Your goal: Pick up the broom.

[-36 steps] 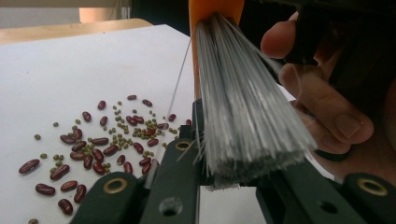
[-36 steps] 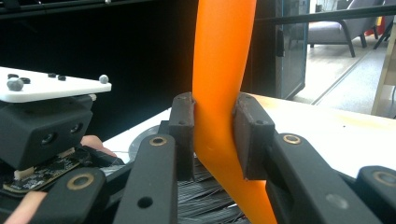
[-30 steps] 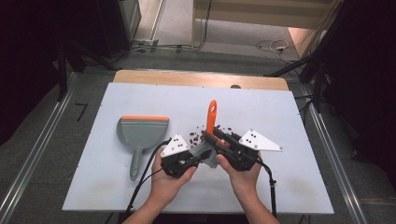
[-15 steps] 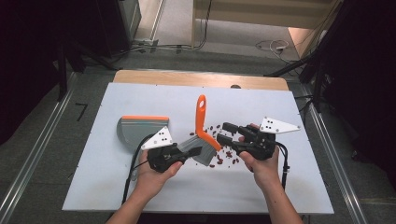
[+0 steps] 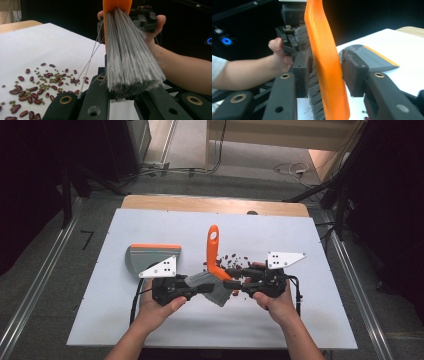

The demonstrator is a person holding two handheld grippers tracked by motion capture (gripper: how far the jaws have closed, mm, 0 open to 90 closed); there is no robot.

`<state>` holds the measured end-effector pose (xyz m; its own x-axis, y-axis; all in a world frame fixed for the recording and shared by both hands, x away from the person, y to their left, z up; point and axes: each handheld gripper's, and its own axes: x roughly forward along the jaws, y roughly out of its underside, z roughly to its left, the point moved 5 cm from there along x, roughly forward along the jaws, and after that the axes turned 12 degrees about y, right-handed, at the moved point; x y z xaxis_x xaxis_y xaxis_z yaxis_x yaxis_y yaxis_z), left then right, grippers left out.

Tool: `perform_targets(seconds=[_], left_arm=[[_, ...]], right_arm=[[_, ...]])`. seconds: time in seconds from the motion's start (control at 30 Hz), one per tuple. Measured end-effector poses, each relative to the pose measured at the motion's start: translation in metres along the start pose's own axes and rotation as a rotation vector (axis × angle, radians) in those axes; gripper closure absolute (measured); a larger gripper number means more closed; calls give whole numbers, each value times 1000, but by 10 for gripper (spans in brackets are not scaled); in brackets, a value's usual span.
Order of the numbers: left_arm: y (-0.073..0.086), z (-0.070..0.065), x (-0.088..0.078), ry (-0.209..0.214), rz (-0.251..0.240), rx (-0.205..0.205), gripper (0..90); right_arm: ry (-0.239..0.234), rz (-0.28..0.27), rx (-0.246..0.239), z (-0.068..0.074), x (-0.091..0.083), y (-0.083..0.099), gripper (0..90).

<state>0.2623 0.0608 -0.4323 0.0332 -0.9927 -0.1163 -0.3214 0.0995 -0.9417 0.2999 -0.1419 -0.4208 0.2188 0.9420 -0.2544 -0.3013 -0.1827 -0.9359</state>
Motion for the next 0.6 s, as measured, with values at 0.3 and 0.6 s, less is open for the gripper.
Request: perform_targets(seconds=[0.3, 0.6], left_arm=[[1, -3, 4, 37, 6, -2, 859], [3, 0, 4, 51, 22, -16, 858]], right_arm=[[-66, 22, 17, 2, 6, 5, 592], [-90, 58, 19, 5, 10, 10, 676]])
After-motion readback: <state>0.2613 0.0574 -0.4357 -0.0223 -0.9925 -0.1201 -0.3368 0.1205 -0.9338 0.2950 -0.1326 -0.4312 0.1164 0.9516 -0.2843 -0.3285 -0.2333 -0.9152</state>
